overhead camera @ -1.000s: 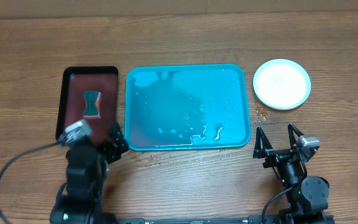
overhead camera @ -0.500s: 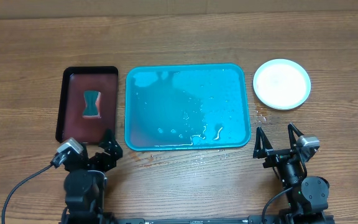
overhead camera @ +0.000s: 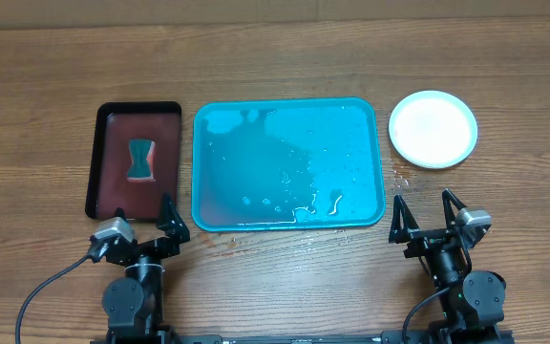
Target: Clean dirty plates on tray and stack at the side
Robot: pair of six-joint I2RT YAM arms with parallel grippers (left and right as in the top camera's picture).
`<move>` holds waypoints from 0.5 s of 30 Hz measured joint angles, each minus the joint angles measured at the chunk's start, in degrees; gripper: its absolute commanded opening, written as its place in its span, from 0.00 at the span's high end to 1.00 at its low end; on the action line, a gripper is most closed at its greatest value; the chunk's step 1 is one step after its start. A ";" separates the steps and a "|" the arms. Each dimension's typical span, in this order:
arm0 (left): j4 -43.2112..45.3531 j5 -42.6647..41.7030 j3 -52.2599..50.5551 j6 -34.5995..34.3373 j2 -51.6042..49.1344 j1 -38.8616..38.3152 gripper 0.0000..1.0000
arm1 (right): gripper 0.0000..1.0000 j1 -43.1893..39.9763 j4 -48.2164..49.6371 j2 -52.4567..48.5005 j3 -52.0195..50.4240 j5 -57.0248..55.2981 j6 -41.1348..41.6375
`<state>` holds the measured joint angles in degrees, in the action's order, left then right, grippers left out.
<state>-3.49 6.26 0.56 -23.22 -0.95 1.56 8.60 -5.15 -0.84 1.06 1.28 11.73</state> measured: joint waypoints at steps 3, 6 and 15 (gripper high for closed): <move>-0.55 -0.61 -0.02 5.25 0.04 0.00 0.00 | 0.00 0.00 0.02 0.00 0.00 0.00 -0.02; -0.63 -1.20 -0.02 8.59 0.04 0.00 0.00 | 0.00 0.00 0.02 0.00 -0.02 0.00 -0.02; -0.76 -2.25 -0.02 11.43 0.04 0.00 0.00 | 0.00 0.00 0.02 0.00 0.00 0.00 0.00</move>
<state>-4.25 4.01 0.54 -11.79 -0.91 1.56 8.60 -5.13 -0.84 1.06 1.28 11.73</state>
